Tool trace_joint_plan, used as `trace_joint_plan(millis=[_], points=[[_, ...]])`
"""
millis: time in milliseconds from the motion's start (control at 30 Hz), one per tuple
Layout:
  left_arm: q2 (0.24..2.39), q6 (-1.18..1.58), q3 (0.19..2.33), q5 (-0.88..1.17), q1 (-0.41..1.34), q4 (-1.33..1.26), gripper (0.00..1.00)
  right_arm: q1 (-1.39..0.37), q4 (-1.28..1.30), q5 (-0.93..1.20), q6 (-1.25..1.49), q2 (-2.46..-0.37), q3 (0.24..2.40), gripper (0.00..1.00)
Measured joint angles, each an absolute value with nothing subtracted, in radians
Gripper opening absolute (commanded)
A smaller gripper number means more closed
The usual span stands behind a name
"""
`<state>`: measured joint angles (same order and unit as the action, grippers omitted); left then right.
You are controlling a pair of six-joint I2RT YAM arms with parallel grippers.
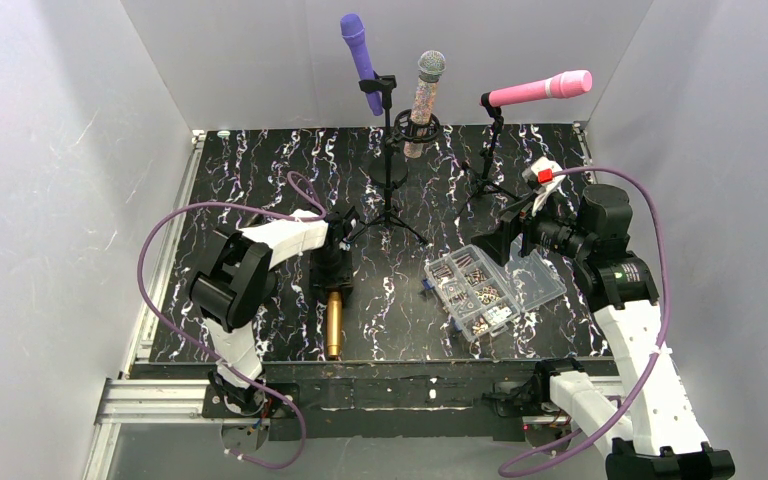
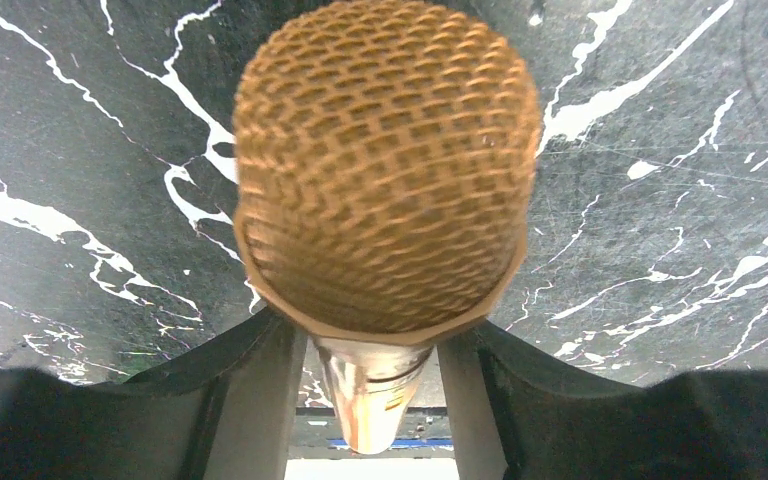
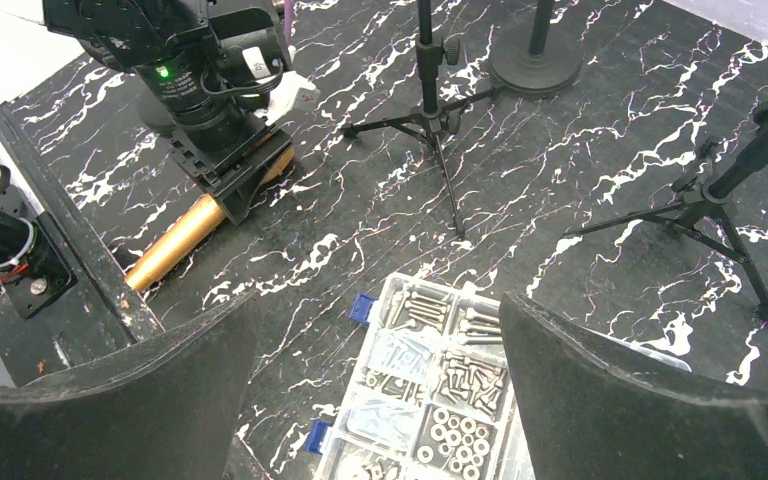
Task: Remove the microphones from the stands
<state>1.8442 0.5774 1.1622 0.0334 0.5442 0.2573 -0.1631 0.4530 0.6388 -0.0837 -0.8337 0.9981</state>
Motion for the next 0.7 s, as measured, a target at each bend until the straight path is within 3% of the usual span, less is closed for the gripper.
trace_joint_plan(millis=[267, 633, 700], points=[[1.844, 0.576, 1.164, 0.035, 0.546, 0.257, 0.57, -0.163, 0.453, 0.639, -0.086, -0.833, 0.996, 0.96], [1.783, 0.527, 1.172, 0.013, 0.549, 0.266, 0.97, -0.163, 0.463, 0.634, -0.09, -0.815, 0.983, 0.96], [1.746, 0.508, 1.185, 0.012, 0.549, 0.273, 0.98, -0.163, 0.469, 0.631, -0.095, -0.806, 0.983, 0.96]])
